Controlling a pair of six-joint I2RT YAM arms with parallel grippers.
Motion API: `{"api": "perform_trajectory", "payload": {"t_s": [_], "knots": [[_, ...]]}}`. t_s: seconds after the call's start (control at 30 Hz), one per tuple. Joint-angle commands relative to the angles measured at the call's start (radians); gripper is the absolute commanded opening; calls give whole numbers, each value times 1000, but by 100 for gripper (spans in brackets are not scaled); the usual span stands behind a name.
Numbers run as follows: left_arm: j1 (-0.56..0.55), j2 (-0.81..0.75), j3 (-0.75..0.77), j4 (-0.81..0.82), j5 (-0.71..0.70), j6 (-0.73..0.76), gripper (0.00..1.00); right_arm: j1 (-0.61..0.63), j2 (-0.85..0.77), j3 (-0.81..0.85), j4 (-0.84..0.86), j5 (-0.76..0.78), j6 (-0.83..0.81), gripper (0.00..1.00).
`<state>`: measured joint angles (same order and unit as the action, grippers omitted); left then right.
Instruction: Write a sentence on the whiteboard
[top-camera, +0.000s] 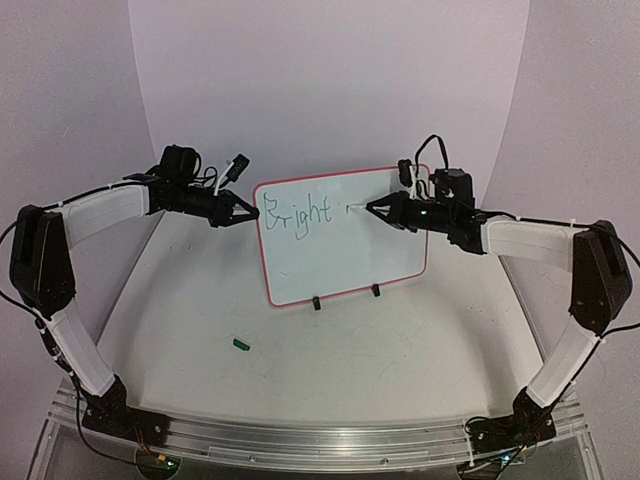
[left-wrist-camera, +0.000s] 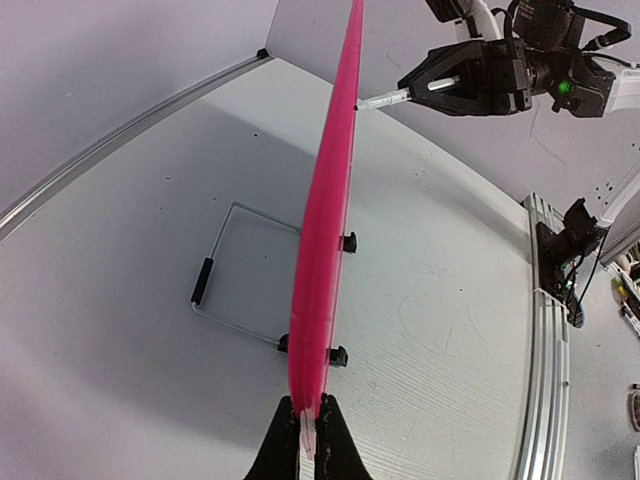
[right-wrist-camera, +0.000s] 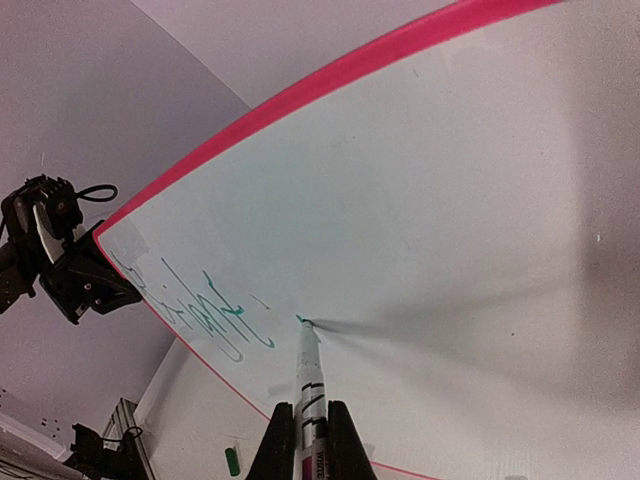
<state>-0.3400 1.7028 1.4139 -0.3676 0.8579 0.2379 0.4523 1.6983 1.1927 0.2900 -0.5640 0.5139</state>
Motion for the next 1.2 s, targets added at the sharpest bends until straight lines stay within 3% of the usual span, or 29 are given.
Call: {"api": "perform_trajectory", "payload": {"t_s": [0.0, 0.63, 1.17], "knots": [[-15, -30, 22, -59, -13, 21, 0, -2, -53, -1, 82, 60, 18, 0], [-18, -24, 22, -57, -8, 15, 0, -2, -56, -110, 81, 73, 29, 0], [-24, -22, 22, -56, -9, 16, 0, -2, -77, -36, 115, 92, 55, 0]]}}
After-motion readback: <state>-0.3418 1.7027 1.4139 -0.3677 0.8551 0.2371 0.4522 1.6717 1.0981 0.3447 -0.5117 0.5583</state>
